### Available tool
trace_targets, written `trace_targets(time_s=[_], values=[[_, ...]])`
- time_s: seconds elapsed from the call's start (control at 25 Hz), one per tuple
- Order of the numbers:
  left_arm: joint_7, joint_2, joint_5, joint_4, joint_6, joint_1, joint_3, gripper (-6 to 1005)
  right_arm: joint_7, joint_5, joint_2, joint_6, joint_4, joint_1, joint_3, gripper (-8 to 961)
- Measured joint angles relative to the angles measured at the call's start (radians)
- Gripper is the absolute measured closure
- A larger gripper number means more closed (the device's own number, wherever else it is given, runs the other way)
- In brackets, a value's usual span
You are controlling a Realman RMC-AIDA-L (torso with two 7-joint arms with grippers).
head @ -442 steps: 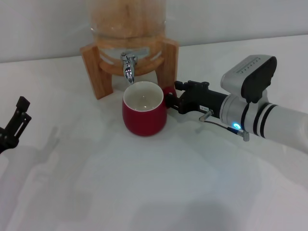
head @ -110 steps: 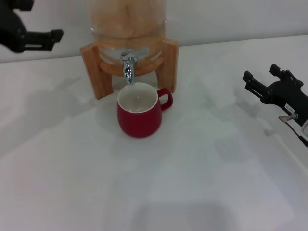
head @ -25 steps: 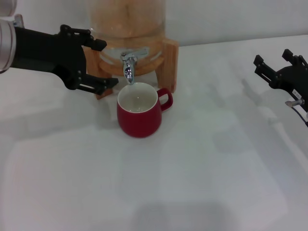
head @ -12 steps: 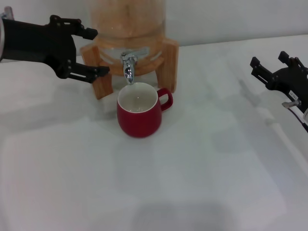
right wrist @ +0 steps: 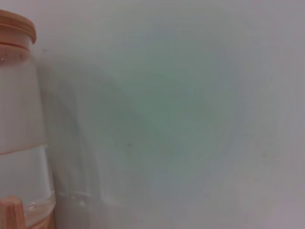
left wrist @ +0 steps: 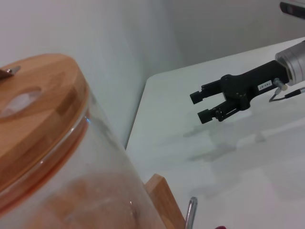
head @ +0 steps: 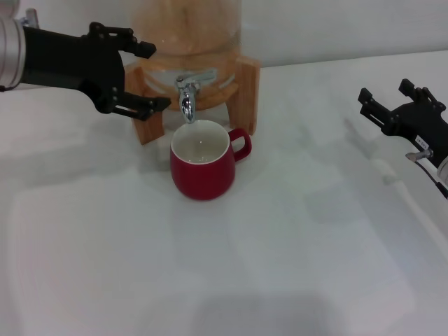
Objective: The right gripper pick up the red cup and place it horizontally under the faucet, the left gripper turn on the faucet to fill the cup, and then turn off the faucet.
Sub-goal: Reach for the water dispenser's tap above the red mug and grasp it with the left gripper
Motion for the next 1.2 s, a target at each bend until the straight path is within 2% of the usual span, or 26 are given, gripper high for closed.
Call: trace_targets(time_s=[0.6, 0.76, 1.2], values=[[0.044, -0.011, 0.006, -0.025, -0.044, -0.029, 0.008, 141, -0.004, -0.004, 0.000, -0.009, 0.001, 0.000, -0.017, 79], [0.070, -0.022, 0.016, -0.048, -0.057, -0.049, 0.009, 141, -0.003, -0.002, 0.000, -0.010, 0.000, -0.001, -0.017, 79], [0.146, -0.033, 0.032, -0.119, -0.105, -0.082, 0.011, 141, -0.007, -0.005, 0.000, -0.009, -0.004, 0.000, -0.016, 78]])
